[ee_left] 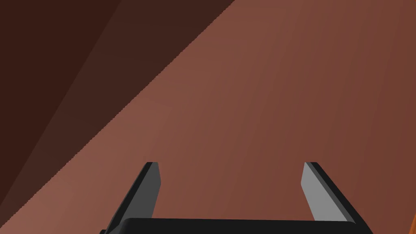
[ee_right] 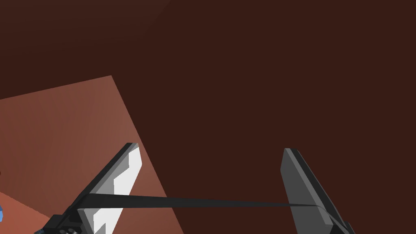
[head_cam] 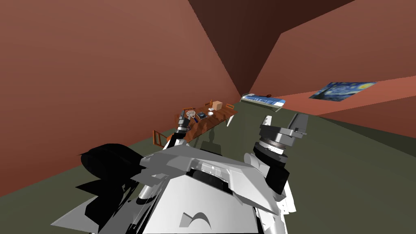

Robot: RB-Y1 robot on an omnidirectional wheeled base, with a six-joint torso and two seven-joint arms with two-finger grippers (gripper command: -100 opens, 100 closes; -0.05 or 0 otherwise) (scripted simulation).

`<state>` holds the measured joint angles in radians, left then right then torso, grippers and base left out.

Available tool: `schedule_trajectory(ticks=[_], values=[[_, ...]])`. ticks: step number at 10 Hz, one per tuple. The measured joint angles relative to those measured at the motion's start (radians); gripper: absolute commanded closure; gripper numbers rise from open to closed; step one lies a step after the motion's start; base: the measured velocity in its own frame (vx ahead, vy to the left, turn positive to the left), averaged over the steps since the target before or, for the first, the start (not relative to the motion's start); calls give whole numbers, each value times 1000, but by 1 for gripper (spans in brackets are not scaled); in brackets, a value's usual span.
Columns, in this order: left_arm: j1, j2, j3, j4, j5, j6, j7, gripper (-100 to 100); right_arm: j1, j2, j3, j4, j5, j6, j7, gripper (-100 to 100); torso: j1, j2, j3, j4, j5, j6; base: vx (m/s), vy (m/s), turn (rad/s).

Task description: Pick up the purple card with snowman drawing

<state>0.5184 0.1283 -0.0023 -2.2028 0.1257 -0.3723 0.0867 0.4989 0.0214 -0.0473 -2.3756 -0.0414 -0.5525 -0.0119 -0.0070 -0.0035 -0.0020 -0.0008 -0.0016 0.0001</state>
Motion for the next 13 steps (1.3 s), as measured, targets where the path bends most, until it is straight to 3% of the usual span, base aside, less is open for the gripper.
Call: schedule_trajectory(ticks=[6, 13], values=[[24, 95, 41, 49, 45, 129, 63, -100, 0, 0, 0, 0, 0, 0, 0, 0, 3, 2, 1, 0, 1, 0, 25, -75, -36], [33, 233, 118, 132, 124, 355, 165, -100, 0, 0, 0, 0, 0, 0, 0, 0, 3, 1, 1, 0, 1, 0, 46, -85, -41]])
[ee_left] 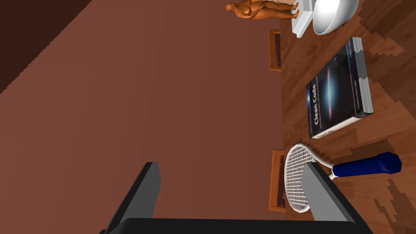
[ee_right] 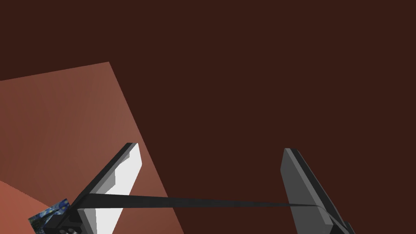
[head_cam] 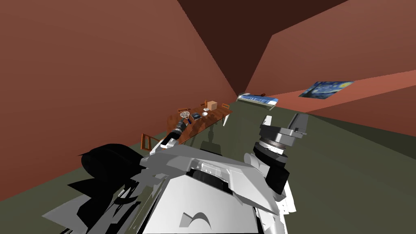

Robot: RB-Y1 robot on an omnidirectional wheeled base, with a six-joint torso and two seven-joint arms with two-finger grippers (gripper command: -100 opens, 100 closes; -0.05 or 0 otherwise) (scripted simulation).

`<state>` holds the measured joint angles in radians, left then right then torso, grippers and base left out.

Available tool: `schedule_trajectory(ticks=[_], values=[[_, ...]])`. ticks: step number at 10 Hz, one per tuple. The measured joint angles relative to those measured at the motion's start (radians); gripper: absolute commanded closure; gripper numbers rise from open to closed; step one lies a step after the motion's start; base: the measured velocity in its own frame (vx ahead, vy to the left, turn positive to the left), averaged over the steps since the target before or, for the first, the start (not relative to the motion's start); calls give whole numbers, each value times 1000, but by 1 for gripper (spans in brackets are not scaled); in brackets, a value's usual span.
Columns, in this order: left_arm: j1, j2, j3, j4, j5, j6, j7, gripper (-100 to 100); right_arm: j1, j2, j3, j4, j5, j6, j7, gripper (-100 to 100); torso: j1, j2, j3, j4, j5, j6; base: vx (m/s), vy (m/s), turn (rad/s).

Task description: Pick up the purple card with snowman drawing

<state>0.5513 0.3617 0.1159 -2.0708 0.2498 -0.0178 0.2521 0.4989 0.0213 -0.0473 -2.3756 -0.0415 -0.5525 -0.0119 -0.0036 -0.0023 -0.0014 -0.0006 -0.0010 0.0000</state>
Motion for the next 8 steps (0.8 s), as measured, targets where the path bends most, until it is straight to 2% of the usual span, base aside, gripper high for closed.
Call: schedule_trajectory(ticks=[1, 6, 8], values=[[4, 16, 14, 5, 12, 44, 18, -100, 0, 0, 0, 0, 0, 0, 0, 0, -2, -1, 0, 0, 0, 0, 50, -70, -8], [6, 105, 63, 98, 72, 184, 95, -100, 0, 0, 0, 0, 0, 0, 0, 0, 0, 0, 0, 0, 0, 0, 45, -52, -24], [-4, 128, 87, 104, 89, 261, 121, -100, 0, 0, 0, 0, 0, 0, 0, 0, 1, 1, 0, 0, 0, 0, 31, -32, -18]])
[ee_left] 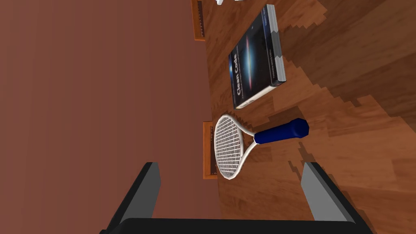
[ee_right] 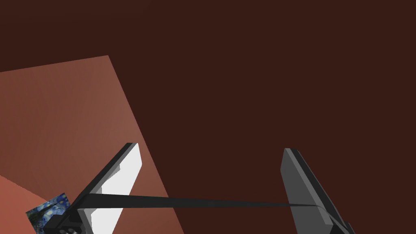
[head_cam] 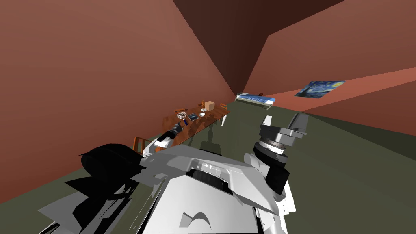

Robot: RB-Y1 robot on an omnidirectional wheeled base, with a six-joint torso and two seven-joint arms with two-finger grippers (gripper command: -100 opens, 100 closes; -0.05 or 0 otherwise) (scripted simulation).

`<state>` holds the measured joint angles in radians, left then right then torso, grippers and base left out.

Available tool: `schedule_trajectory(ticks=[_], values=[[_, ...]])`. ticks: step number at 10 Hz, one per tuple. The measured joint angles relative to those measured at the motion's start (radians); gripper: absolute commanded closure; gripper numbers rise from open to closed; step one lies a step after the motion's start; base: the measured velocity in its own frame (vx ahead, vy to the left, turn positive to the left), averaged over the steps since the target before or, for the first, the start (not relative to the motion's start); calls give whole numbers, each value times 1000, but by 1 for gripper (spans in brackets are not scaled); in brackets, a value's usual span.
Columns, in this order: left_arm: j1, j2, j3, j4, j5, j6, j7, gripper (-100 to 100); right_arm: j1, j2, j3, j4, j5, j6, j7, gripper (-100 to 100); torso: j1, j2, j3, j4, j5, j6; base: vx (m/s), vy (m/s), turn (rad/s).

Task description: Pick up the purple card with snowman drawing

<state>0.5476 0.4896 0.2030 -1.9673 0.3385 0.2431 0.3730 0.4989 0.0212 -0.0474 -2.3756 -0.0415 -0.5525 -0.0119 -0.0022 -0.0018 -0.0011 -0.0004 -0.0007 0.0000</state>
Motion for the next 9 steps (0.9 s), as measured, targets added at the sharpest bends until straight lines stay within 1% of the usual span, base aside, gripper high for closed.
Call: schedule_trajectory(ticks=[2, 3, 4, 5, 6, 7, 8, 9], values=[[1, 38, 16, 37, 28, 54, 28, -100, 0, 0, 0, 0, 0, 0, 0, 0, 0, 0, 0, 0, 0, 0, 39, -31, -12], [-2, 39, 20, 44, 30, 80, 36, -100, 0, 0, 0, 0, 0, 0, 0, 0, 1, 0, 0, 0, 0, 0, 44, -27, -19], [1, 55, 31, 58, 43, 109, 50, -100, 0, 0, 0, 0, 0, 0, 0, 0, 1, 0, 0, 0, 0, 0, 33, -19, -6], [2, 63, 38, 63, 50, 133, 61, -100, 0, 0, 0, 0, 0, 0, 0, 0, 1, 0, 0, 0, 0, 0, 38, -21, -13], [10, 77, 52, 66, 63, 164, 76, -100, 0, 0, 0, 0, 0, 0, 0, 0, 1, 0, 0, 0, 0, 0, 31, -14, -3], [5, 84, 56, 80, 70, 185, 85, -100, 0, 0, 0, 0, 0, 0, 0, 0, 1, 0, 0, 0, 0, 0, 34, -15, -11], [9, 101, 67, 93, 86, 211, 99, -100, 0, 0, 0, 0, 0, 0, 0, 0, 2, 0, 0, 0, 0, 0, 31, -11, -1], [2, 106, 71, 108, 90, 232, 108, -100, 0, 0, 0, 0, 0, 0, 0, 0, 2, 0, 0, 0, 1, 0, 39, -12, -9]])
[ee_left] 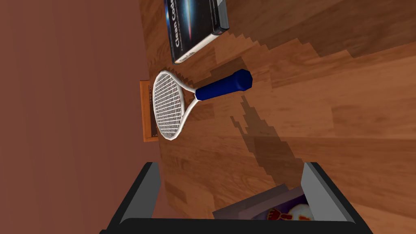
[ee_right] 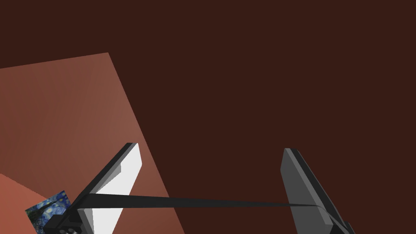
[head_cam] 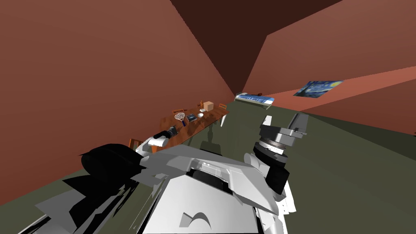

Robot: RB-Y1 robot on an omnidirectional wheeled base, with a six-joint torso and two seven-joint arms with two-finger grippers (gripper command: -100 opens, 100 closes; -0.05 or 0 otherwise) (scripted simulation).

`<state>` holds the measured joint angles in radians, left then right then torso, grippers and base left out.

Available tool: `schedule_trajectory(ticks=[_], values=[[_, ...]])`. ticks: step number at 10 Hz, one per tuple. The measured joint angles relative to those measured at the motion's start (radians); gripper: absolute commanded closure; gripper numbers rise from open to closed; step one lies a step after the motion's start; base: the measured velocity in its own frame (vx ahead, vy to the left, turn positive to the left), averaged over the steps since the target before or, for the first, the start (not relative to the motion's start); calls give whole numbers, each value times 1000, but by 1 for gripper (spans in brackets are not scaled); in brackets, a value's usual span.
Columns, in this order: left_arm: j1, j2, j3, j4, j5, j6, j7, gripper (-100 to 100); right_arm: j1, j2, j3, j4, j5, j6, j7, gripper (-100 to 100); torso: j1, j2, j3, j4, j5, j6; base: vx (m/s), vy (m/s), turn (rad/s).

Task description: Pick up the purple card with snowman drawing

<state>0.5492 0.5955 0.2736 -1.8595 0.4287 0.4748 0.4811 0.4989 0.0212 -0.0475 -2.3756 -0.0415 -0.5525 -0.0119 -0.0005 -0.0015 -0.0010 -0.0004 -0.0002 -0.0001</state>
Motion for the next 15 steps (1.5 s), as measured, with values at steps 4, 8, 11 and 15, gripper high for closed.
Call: schedule_trajectory(ticks=[4, 8, 11, 15], values=[[-14, 37, 30, 49, 36, 98, 45, -100, 0, 0, 0, 0, 0, 0, 0, 0, 1, 0, 0, 0, 0, 0, 30, -2, 0], [-31, 79, 63, 91, 79, 198, 88, -100, 0, 0, 0, 0, 0, 0, 0, 0, 1, 0, 0, 0, 0, 0, 31, 5, 4], [-47, 99, 82, 129, 104, 268, 118, -100, 0, 0, 0, 0, 0, 0, 0, 0, 2, 0, 0, 0, 0, 0, 29, 16, 6], [-65, 121, 111, 166, 136, 365, 161, -100, 0, 0, 0, 0, 0, 0, 0, 0, 2, 0, 0, 0, 1, 0, 30, 26, 14]])
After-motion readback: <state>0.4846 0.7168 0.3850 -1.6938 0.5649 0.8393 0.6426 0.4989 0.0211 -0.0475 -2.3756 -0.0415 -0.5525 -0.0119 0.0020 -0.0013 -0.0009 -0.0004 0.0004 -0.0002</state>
